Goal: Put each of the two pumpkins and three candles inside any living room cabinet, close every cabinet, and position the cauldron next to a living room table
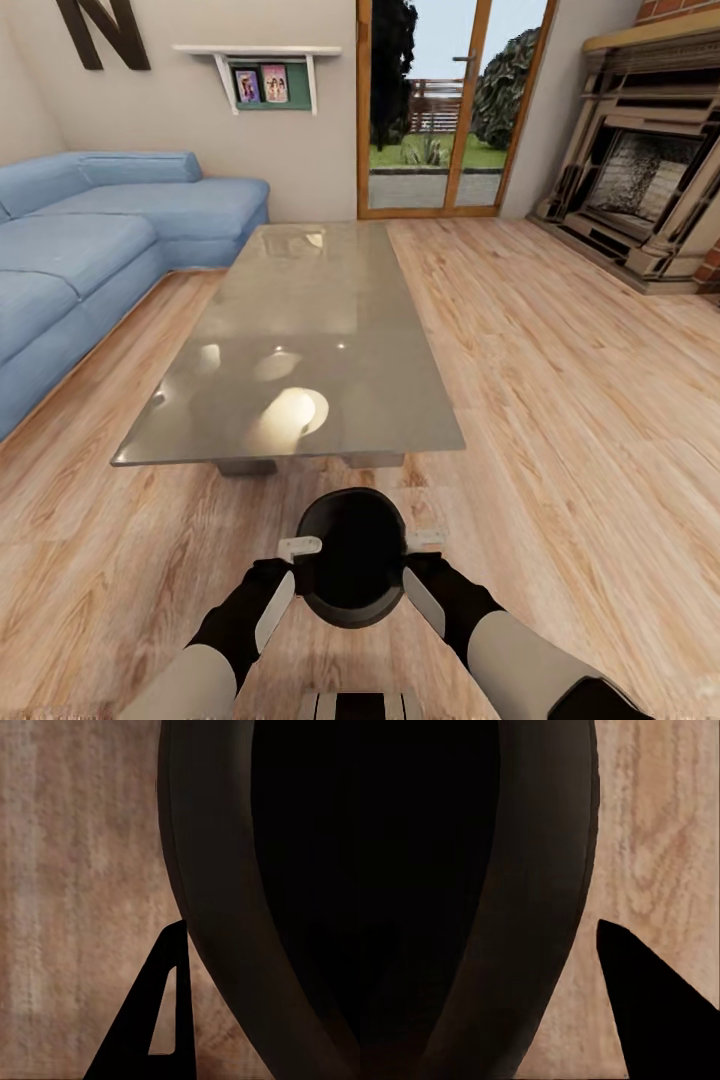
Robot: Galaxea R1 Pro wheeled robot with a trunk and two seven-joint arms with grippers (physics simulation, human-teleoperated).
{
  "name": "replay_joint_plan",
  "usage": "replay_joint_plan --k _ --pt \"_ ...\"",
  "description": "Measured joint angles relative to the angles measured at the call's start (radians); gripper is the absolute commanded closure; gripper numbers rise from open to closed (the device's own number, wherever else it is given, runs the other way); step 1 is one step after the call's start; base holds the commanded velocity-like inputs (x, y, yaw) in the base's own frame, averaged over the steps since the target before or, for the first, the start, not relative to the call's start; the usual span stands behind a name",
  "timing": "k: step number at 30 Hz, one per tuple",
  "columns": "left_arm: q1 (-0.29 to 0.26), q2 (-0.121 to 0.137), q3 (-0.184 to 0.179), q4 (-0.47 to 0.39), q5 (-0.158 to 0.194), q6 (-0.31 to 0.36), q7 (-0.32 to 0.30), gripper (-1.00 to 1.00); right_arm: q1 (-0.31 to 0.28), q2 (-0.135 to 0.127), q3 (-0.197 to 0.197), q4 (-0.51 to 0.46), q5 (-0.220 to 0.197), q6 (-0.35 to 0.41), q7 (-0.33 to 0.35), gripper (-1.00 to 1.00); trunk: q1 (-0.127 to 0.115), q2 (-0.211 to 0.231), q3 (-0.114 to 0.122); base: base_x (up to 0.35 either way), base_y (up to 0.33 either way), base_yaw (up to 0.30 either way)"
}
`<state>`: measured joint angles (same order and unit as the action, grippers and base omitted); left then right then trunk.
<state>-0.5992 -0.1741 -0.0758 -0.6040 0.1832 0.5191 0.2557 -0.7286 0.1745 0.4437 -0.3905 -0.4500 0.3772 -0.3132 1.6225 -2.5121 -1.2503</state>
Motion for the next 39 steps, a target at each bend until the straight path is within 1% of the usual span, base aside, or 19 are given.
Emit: replay_joint_plan --k 2,3,4,5,13,15,21,24,27,32,39 --pt "0.0 0.0 0.0 -0.001 -0.001 0.001 0.0 1.0 0.0 0.0 0.0 0.0 0.0 0.0 0.0 -1.0 0.0 0.0 0.0 0.0 0.0 0.0" --pt "0.0 0.0 0.0 0.0 -0.001 0.001 0.0 -1.0 0.0 0.0 0.0 0.0 -0.001 0.0 0.0 -1.0 0.0 0.0 0.0 0.0 0.0 0.0" --pt "0.001 0.0 0.001 0.061 0.026 -0.076 -0.029 -1.0 0.0 0.0 0.0 0.0 -0.001 0.0 0.0 -1.0 0.001 0.0 0.0 0.0 0.0 0.0" --pt "0.001 0.0 0.001 0.082 0.02 -0.077 -0.028 -1.0 0.0 0.0 0.0 0.0 -0.001 0.0 0.0 -1.0 0.001 0.0 0.0 0.0 0.0 0.0" --pt "0.001 0.0 0.001 0.078 0.021 -0.076 -0.029 -1.0 0.0 0.0 -0.002 0.0 -0.001 0.0 0.0 -1.0 0.001 0.0 0.0 0.0 0.0 0.0" --pt "0.001 0.0 0.001 0.075 0.021 -0.073 -0.029 -1.0 0.0 0.0 -0.003 0.001 -0.001 0.0 0.0 -1.0 0.0 0.0 0.007 0.0 0.0 0.0" --pt "-0.001 0.0 0.002 0.072 0.021 -0.051 -0.028 -1.0 0.0 0.0 -0.006 0.0 -0.001 0.0 0.0 -1.0 -0.003 0.002 0.031 0.0 0.0 0.0" --pt "-0.003 0.0 0.003 0.041 0.026 -0.006 -0.03 -1.0 0.0 0.0 -0.008 0.0 -0.005 -0.001 0.0 -1.0 -0.004 0.003 0.042 0.0 0.0 0.0" --pt "-0.004 0.0 0.004 0.021 0.02 0.031 -0.027 -1.0 0.0 0.0 -0.008 0.0 -0.007 -0.001 0.0 -1.0 -0.006 0.003 0.054 0.0 0.0 0.0" --pt "-0.003 0.0 0.005 0.014 0.022 0.045 -0.029 -1.0 0.0 0.0 -0.008 0.0 -0.007 -0.001 0.0 -1.0 -0.008 0.004 0.073 -0.164 0.0 0.0" --pt "-0.003 0.0 0.005 0.013 0.021 0.05 -0.027 -1.0 0.0 0.0 -0.008 -0.001 -0.01 -0.001 0.0 -1.0 -0.011 0.006 0.1 -0.032 0.0 0.0"
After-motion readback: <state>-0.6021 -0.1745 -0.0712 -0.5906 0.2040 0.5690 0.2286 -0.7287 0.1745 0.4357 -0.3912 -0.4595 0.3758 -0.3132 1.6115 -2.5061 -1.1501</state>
